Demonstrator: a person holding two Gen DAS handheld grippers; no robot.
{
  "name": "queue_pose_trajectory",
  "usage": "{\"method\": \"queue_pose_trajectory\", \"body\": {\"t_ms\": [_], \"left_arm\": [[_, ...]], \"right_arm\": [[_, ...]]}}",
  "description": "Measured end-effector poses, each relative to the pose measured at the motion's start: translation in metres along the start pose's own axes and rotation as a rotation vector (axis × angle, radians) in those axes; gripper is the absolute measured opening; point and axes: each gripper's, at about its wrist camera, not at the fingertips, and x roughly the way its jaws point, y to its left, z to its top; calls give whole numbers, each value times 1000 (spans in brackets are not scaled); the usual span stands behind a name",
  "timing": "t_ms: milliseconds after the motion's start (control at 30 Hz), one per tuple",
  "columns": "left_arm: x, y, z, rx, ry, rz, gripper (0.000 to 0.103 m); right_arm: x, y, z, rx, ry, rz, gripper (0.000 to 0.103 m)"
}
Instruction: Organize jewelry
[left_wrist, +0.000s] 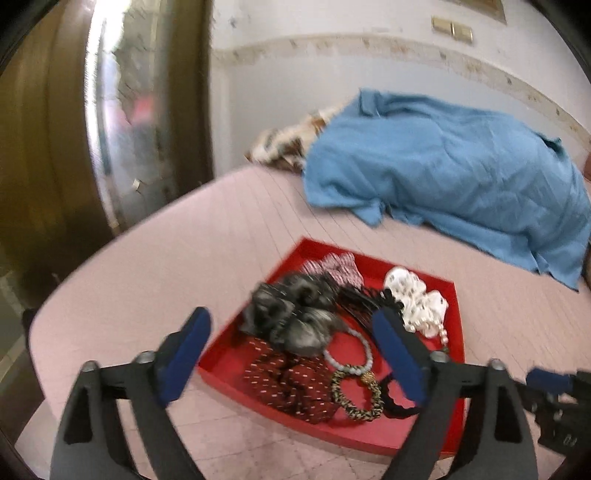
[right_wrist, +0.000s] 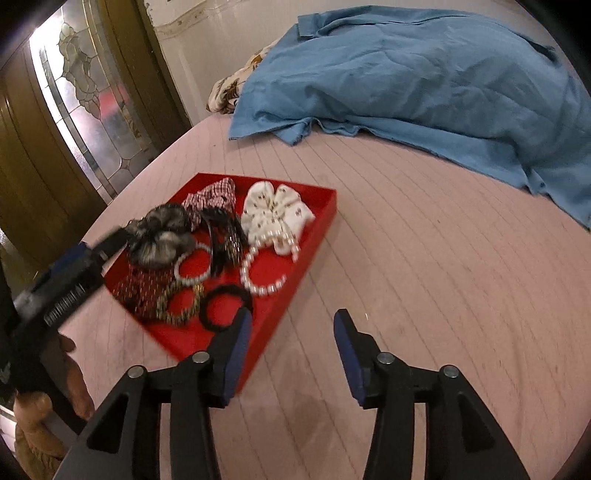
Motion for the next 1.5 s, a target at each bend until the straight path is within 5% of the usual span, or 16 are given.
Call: {"method": "queue_pose_trajectory", "body": {"t_ms": [333,700,933,1500], "left_arm": [[-70,1,-7,93,-43,115,99],[-122,2,-3,-3,-3,7,99],[-130,-21,-14,60,-46,51,99],[-124,-44,-40,156,50,8,99]], "right_arm": [[-26,-6,-35,51,-25,8,59],[-66,-3,-59,30,-108,-44,71],[-88,1,-65,-7,-168,-74,78],[-104,-7,-76,22,-219,-174,84]]}}
